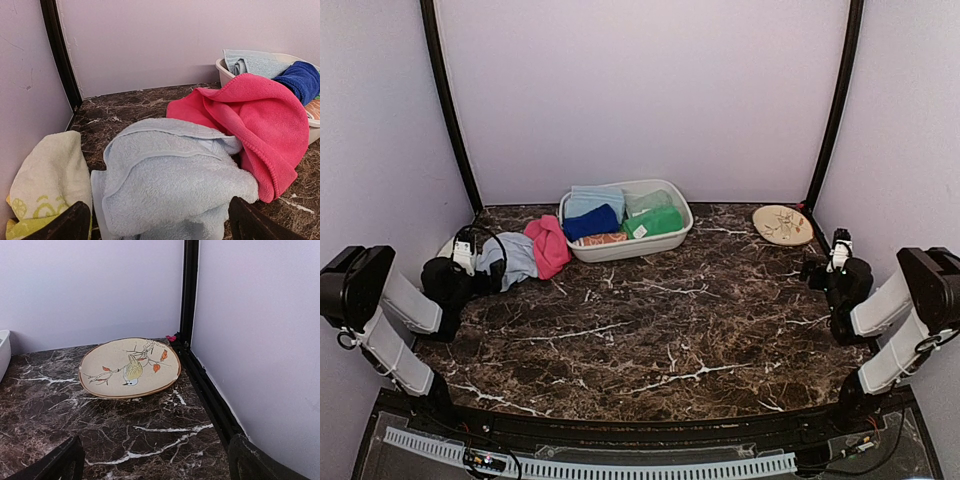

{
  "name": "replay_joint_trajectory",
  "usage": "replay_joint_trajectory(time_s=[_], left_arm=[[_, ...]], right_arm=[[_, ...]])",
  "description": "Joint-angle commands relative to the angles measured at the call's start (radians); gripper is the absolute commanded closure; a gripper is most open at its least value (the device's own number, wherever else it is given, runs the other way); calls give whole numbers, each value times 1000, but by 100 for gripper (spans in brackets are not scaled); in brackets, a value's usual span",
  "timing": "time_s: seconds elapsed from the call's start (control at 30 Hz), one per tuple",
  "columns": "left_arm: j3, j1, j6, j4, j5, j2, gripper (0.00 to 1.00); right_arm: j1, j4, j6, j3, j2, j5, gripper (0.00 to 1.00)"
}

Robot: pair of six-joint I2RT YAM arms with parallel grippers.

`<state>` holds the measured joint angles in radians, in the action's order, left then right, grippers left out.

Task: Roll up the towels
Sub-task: Reset both arms

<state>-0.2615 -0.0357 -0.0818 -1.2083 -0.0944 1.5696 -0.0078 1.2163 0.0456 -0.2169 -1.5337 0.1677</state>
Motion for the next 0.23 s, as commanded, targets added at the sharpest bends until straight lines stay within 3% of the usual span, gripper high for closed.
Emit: replay_joint_trajectory(time_s=[0.0,0.2], left_arm=[[-9,-1,9,-50,3,-1,1],[-11,-1,7,-44,5,-1,1]], right_arm=[[-6,60,-3,-14,2,-31,0],[-6,60,-3,-13,2,-31,0]])
